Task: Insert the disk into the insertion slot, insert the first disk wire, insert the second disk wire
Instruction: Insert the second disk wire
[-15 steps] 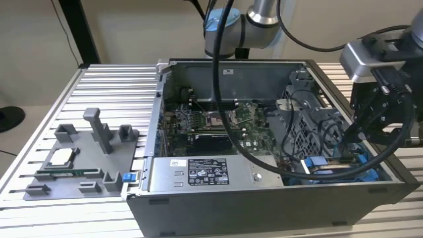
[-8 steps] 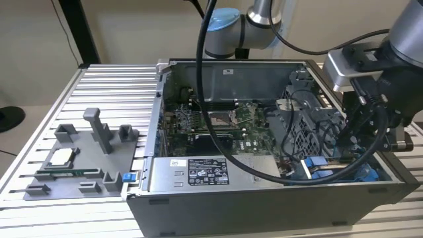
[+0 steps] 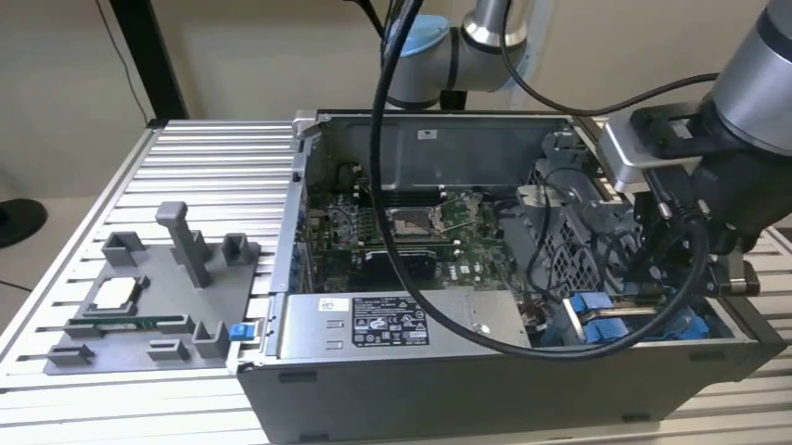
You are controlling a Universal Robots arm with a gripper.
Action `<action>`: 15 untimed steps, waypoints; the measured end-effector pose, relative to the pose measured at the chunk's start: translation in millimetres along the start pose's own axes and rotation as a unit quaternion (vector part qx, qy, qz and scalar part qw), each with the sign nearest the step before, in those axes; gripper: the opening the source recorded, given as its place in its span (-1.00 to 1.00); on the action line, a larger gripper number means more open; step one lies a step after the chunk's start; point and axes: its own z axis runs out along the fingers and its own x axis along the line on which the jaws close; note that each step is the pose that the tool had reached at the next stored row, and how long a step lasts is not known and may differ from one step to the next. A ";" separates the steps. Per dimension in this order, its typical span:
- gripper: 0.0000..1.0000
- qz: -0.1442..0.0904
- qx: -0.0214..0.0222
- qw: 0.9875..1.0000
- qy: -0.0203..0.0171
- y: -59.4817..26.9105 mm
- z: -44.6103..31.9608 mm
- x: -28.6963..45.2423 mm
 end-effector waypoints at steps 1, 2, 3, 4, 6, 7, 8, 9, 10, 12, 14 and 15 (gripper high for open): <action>-1.00 0.000 0.000 1.000 0.000 -1.0 1.9 0.3; -1.00 -0.001 0.000 1.000 0.000 -2.4 3.8 0.5; -1.00 -0.001 0.000 1.000 0.000 -3.6 5.8 0.8; -1.00 -0.002 0.000 1.000 0.000 -4.5 7.8 1.0; -1.00 -0.002 0.000 1.000 0.000 -5.9 11.3 1.6; -1.00 -0.003 0.000 1.000 0.000 -6.6 12.9 1.8; -1.00 -0.003 -0.001 1.000 0.000 -7.4 14.3 2.0; -1.00 -0.004 -0.001 1.000 -0.001 -8.3 15.7 2.2; -1.00 -0.005 -0.001 1.000 -0.001 -9.0 16.7 2.3; -1.00 -0.006 -0.001 1.000 -0.001 -10.3 18.4 2.5; -1.00 -0.007 -0.001 1.000 -0.001 -11.3 19.6 2.7; -1.00 -0.008 -0.001 1.000 -0.001 -11.8 20.0 2.7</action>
